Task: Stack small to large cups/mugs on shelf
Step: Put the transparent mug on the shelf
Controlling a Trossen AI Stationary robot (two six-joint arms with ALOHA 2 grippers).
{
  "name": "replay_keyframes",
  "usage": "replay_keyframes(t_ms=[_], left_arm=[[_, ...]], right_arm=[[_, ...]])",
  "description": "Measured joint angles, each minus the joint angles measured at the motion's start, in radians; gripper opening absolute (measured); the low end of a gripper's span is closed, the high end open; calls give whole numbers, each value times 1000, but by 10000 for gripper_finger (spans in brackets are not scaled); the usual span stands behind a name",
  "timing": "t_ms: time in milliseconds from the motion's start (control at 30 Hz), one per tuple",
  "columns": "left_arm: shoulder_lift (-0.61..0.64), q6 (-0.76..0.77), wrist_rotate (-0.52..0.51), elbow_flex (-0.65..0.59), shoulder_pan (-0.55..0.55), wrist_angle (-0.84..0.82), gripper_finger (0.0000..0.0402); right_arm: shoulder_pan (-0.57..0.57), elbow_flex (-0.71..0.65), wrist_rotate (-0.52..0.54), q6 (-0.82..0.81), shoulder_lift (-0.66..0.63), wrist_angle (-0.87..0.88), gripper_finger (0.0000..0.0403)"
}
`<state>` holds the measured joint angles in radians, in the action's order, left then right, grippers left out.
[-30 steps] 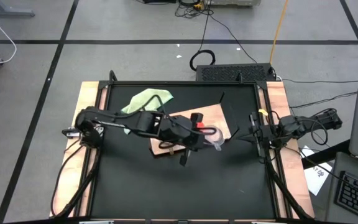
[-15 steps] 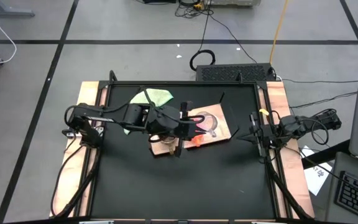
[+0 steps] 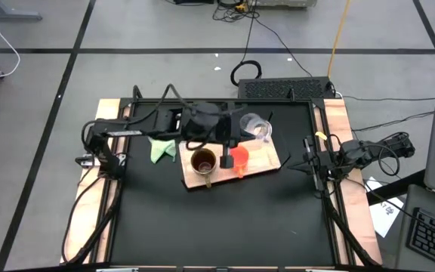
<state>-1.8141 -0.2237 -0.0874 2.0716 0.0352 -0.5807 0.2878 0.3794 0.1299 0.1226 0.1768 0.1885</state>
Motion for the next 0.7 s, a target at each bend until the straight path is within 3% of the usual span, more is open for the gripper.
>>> replay_keyframes(t_ms=[700], left_arm=[[-56,-48,492,-1,-286,-83,0]], right_arm=[[0,-1,0,21,2,-53,0]])
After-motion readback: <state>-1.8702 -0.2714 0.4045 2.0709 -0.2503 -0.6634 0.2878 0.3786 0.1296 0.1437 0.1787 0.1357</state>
